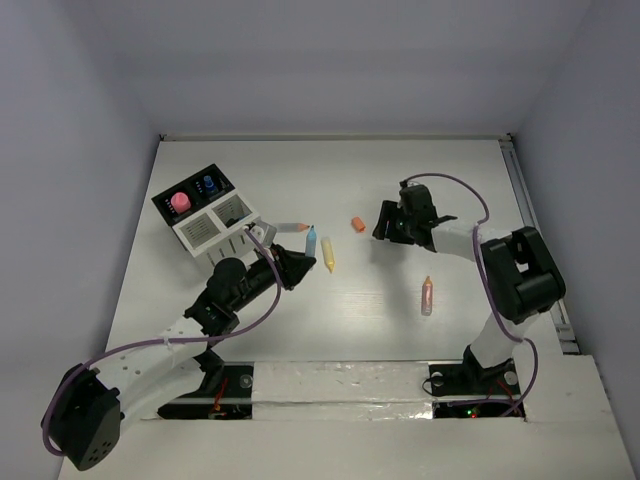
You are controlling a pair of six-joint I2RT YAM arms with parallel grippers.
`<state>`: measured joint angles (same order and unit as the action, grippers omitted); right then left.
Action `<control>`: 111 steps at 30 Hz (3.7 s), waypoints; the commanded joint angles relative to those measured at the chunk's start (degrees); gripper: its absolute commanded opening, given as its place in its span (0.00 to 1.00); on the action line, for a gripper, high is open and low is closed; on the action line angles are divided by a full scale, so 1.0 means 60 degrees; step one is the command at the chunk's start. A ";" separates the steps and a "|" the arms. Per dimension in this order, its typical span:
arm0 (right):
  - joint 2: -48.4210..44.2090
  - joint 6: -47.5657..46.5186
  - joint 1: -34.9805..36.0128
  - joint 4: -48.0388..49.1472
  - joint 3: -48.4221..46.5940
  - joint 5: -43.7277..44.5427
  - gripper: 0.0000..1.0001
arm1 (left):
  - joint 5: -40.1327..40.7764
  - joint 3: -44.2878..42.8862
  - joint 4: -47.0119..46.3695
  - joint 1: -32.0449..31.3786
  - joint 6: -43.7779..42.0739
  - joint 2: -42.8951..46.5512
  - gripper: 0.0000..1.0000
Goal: Sort the stationery into containers
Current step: Close the pen cap on the pen.
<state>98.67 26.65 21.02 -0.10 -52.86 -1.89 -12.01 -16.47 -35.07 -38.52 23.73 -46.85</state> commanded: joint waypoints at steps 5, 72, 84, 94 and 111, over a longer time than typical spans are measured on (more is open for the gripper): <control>0.0502 -0.0502 -0.0060 -0.0554 -0.1091 0.0591 0.64 | -0.0034 0.0050 -0.0659 -0.0039 -0.0175 0.0074 0.00; 0.3681 -0.3944 0.0379 -0.6458 -0.5618 0.0902 0.54 | -0.0063 0.0050 -0.0673 -0.0039 -0.0146 0.0030 0.00; 0.3829 -0.3872 0.0379 -0.6503 -0.5693 0.0872 0.17 | -0.0049 0.0050 -0.0674 -0.0039 -0.0175 0.0045 0.00; 0.1578 -0.2349 0.0379 -0.4498 -0.4639 0.0389 0.10 | -0.0122 0.0050 -0.0747 -0.0039 -0.0146 -0.0058 0.00; -0.1710 0.1343 0.3425 0.1756 -0.2718 0.2320 0.09 | 0.0521 -0.0229 -0.0938 -0.0215 -0.0160 -0.1479 0.00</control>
<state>87.26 30.63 39.99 0.64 -68.23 5.91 -11.16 -16.49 -37.54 -39.42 23.40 -55.44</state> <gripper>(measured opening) 0.359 0.152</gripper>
